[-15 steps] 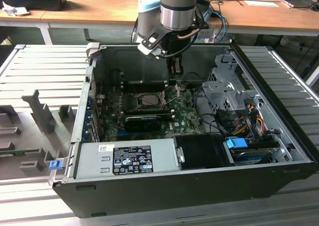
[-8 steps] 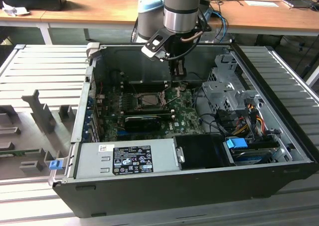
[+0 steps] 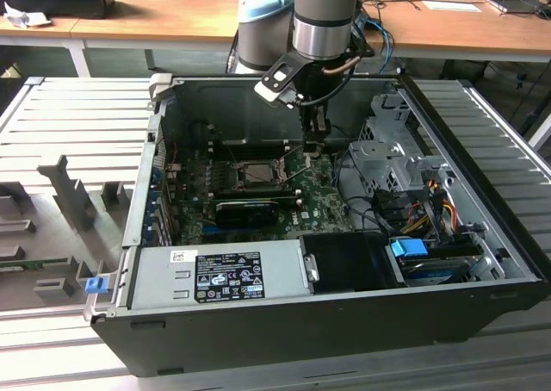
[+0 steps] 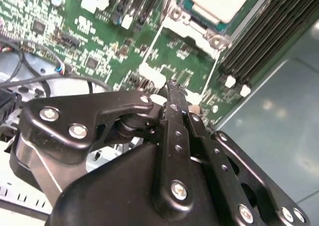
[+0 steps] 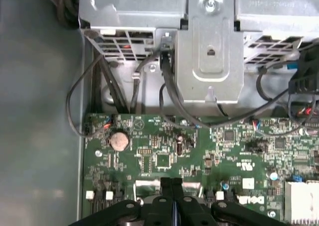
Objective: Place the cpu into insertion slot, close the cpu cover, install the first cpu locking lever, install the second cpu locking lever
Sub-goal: 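Close the cpu cover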
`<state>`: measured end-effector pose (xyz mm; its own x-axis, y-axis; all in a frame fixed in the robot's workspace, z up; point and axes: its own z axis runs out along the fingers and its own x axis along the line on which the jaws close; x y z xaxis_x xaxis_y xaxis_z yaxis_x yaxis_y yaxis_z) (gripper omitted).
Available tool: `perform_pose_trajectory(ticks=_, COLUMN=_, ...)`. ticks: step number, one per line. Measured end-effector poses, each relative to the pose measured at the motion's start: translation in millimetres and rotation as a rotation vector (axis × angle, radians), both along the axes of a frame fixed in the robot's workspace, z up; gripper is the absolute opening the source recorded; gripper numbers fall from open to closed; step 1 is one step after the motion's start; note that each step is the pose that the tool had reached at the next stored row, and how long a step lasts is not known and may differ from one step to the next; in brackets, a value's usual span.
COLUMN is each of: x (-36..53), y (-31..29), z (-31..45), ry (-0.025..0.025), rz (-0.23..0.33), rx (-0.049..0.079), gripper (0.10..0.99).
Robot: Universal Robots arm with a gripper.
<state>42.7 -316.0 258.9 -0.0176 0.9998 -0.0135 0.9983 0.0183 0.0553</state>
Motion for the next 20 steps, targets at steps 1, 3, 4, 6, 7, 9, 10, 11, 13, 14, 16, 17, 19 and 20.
perform_pose_trajectory(ticks=1, x=2.3, y=0.0, z=-0.3, ry=0.0004, rz=0.000, rx=0.000, gripper=0.106)
perform_pose_trajectory(ticks=3, x=6.7, y=0.1, z=-1.2, ry=0.0013, rz=0.000, rx=0.000, gripper=0.106)
perform_pose_trajectory(ticks=4, x=8.9, y=0.1, z=-1.5, ry=0.0019, rz=0.000, rx=0.000, gripper=0.106)
perform_pose_trajectory(ticks=6, x=13.5, y=0.2, z=-2.1, ry=0.0036, rz=0.000, rx=0.000, gripper=0.106)
perform_pose_trajectory(ticks=7, x=15.3, y=0.2, z=-2.3, ry=0.0042, rz=0.000, rx=0.000, gripper=0.106)
perform_pose_trajectory(ticks=9, x=19.7, y=0.3, z=-3.9, ry=0.0061, rz=0.000, rx=0.000, gripper=0.106)
perform_pose_trajectory(ticks=10, x=22.2, y=0.3, z=-12.1, ry=0.0112, rz=0.001, rx=0.000, gripper=0.106)
perform_pose_trajectory(ticks=11, x=15.4, y=0.2, z=-14.1, ry=0.0152, rz=0.001, rx=0.000, gripper=0.106)
perform_pose_trajectory(ticks=13, x=12.1, y=0.3, z=-14.2, ry=0.0151, rz=0.001, rx=0.000, gripper=0.106)
perform_pose_trajectory(ticks=14, x=11.4, y=0.3, z=-14.2, ry=0.0151, rz=0.001, rx=0.000, gripper=0.106)
perform_pose_trajectory(ticks=16, x=9.9, y=0.3, z=-14.2, ry=0.0151, rz=0.001, rx=0.000, gripper=0.106)
perform_pose_trajectory(ticks=17, x=8.9, y=0.3, z=-14.2, ry=0.0151, rz=0.001, rx=0.000, gripper=0.106)
perform_pose_trajectory(ticks=19, x=6.0, y=0.3, z=-14.2, ry=0.0151, rz=0.001, rx=0.000, gripper=0.106)
perform_pose_trajectory(ticks=20, x=5.1, y=0.3, z=-14.2, ry=0.0151, rz=0.001, rx=0.000, gripper=0.106)
